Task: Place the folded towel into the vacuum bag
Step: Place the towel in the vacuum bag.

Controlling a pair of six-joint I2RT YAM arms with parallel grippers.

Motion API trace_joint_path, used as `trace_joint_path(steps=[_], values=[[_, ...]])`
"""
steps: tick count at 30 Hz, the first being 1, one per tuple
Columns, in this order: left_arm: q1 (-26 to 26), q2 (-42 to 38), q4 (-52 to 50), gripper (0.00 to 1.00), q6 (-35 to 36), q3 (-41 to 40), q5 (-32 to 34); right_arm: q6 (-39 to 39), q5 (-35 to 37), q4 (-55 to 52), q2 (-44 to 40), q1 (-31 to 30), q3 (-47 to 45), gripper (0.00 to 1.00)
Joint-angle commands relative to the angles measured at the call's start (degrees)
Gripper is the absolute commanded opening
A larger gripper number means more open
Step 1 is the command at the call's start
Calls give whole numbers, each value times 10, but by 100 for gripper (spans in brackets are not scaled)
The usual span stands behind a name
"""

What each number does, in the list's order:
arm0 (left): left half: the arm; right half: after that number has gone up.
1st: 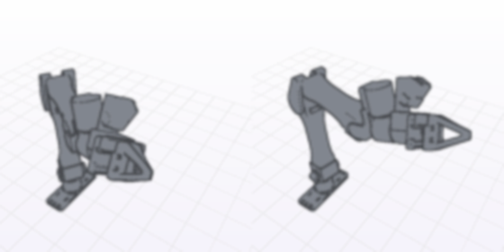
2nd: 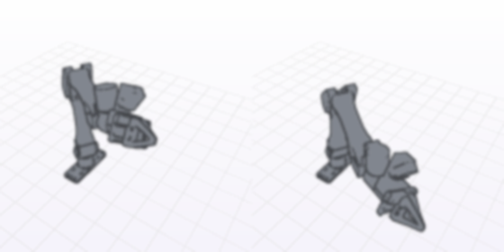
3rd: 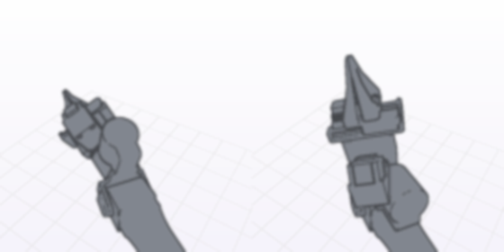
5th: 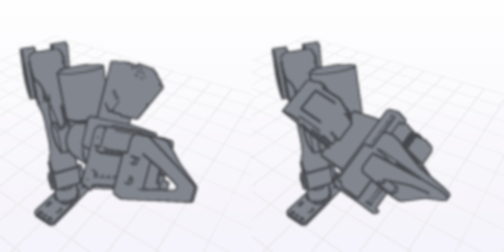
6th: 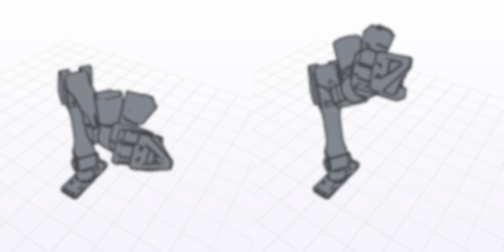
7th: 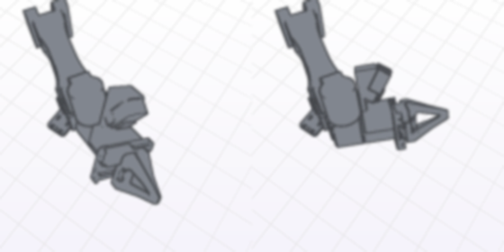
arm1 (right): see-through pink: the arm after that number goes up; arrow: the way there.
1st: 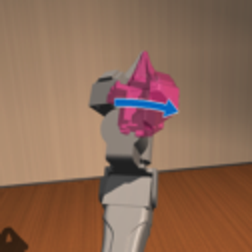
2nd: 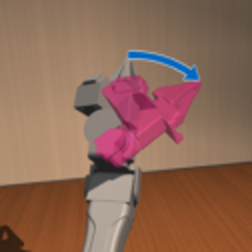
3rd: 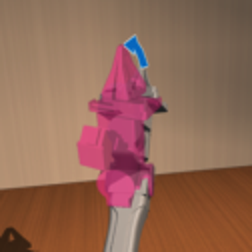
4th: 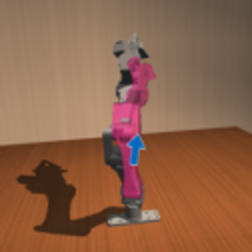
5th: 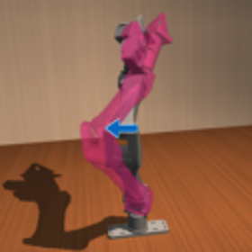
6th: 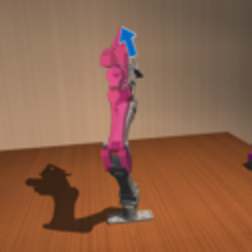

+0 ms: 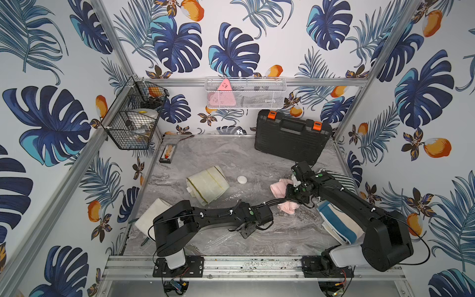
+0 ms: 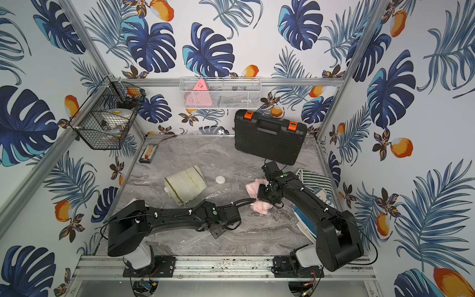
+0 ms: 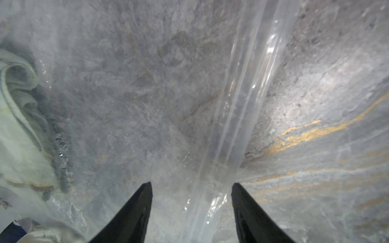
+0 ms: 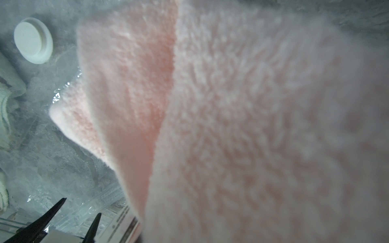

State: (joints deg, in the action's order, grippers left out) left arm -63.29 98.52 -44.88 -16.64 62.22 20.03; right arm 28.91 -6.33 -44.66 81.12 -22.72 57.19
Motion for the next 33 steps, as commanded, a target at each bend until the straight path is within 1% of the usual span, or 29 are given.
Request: trace_joint_path(steps=[1, 3, 4, 6, 7, 11, 14, 20, 23, 24, 26, 27, 28, 29, 31, 32, 33], values=[[1, -2, -12, 73, 16, 3, -36, -5, -6, 0, -6, 0, -5, 3], [-1, 1, -7, 79, 11, 0, -81, -5, -8, 0, -5, 1, -6, 4], [-3, 4, -7, 82, 8, -2, -87, -6, -9, 0, -3, 1, -5, 4], [-3, 13, -10, 82, 1, -9, -75, -5, -9, -1, -3, 1, -4, 4], [0, 18, -13, 82, -4, -11, -57, -4, -10, 0, -3, 1, -3, 4], [21, 18, -14, 77, -12, -11, -29, -3, -12, 0, -2, 1, -3, 4], [32, 13, -12, 73, -8, -10, -26, -4, -11, 0, -3, 1, -6, 4], [46, 0, -13, 61, 3, -6, -19, -1, -10, -1, -6, 1, -9, 5], [56, -13, -12, 60, 8, -7, -35, 0, -12, 0, -6, 0, -10, 5], [59, -18, -9, 57, 10, -8, -44, 0, -12, 0, -6, 0, -12, 5], [67, -25, 1, 48, 9, -16, -49, 0, -13, -1, -8, 1, -13, 5], [73, -28, 10, 38, 8, -21, -52, 0, -19, -2, -13, 0, -16, 4], [78, -31, 23, 25, 7, -28, -55, 1, -29, 2, -22, 0, -23, 3], [81, -37, 34, 16, 7, -33, -61, 4, -40, 6, -33, -1, -34, 2], [86, -56, 56, 0, 4, -42, -68, 18, -90, 29, -67, -10, -70, 0], [87, -68, 61, 0, 3, -44, -70, 29, -107, 37, -82, -21, -85, 0], [89, -86, 67, 0, 4, -45, -69, 44, -115, 48, -102, -44, -104, 0]])
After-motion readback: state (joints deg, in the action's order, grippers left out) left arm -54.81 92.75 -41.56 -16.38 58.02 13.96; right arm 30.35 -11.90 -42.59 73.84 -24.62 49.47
